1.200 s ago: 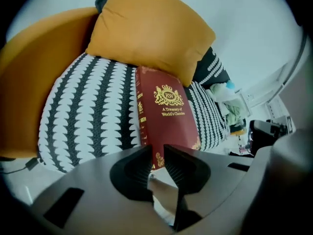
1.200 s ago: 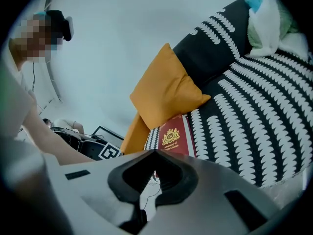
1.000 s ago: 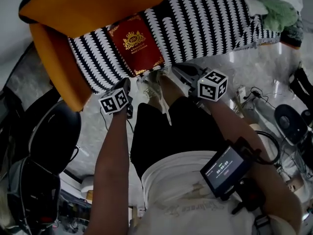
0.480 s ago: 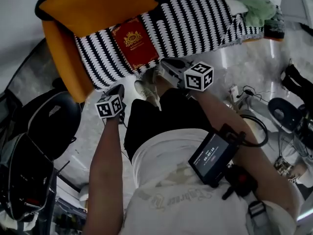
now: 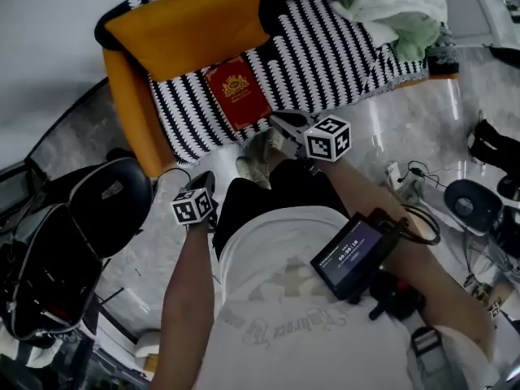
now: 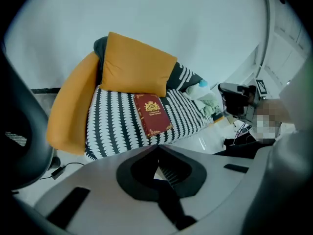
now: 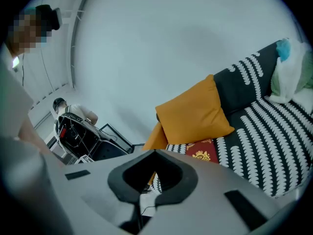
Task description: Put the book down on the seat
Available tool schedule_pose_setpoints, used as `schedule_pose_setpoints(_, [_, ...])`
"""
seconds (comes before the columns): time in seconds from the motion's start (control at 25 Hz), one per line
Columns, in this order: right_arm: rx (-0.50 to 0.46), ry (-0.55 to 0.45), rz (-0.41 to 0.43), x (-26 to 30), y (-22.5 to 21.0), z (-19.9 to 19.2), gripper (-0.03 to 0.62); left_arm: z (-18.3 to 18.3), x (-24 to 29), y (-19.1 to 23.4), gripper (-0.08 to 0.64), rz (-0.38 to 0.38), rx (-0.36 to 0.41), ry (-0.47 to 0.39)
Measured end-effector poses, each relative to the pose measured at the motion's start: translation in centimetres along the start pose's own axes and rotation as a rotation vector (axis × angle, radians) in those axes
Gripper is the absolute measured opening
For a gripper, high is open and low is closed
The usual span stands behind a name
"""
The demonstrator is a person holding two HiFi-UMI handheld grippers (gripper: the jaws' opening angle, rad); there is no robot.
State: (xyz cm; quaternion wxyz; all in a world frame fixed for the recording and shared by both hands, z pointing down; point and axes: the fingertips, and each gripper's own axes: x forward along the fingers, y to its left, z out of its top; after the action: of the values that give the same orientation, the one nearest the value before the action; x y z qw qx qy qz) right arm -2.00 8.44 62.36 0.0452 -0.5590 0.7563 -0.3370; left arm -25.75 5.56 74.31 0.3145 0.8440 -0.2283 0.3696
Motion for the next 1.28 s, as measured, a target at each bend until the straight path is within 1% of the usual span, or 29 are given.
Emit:
schedule_pose_setpoints(0.12, [-0.029,-0.01,0.023,-1.3,2.6,-0.3,0.014,0.0,-2.4,-1.3,0.011,-0.007,-0.001,-0.071])
schedule_pose_setpoints(0.28, [-0.039,-0.023,0.053,-1.6,5.0,-0.5,0.014,2.7,-4.7,-2.2,0.012,-0.012,0.03,-0.16])
schedule_pose_setpoints(0.4, [-0.047,-0.037,0.081,-2.9,7.1,-1.1,0.014,4.1,-6.9,-3.8,0.011,-0.023,0.033,-0.242])
schedule_pose_setpoints(0.56, [-0.091,-0.034,0.093,-3.3,9.1,-0.3,0.014,7.2,-9.1,-5.4,0.012,-0.06,0.051,-0.315])
schedule_pose_setpoints(0.72, [-0.171,-0.043,0.098,-3.9,10.5,1.7,0.014,10.4,-11.3,-7.8,0.011,-0.098,0.097,-0.382])
schedule_pose_setpoints(0.88, [-0.24,-0.067,0.102,-5.1,12.0,3.9,0.014,12.0,-12.9,-10.1,0.012,-0.109,0.193,-0.409])
schedule_pose_setpoints(0.96, [-0.263,-0.084,0.105,-5.7,13.0,4.8,0.014,12.1,-13.7,-10.6,0.011,-0.116,0.224,-0.409])
schedule_pose_setpoints(1.08, [-0.278,-0.109,0.109,-6.5,14.4,5.7,0.014,12.2,-15.0,-10.9,0.011,-0.125,0.239,-0.414])
schedule_pose_setpoints(1.28, [-0.3,-0.149,0.107,-7.4,16.0,6.7,0.014,12.8,-17.3,-10.8,0.011,-0.131,0.249,-0.445])
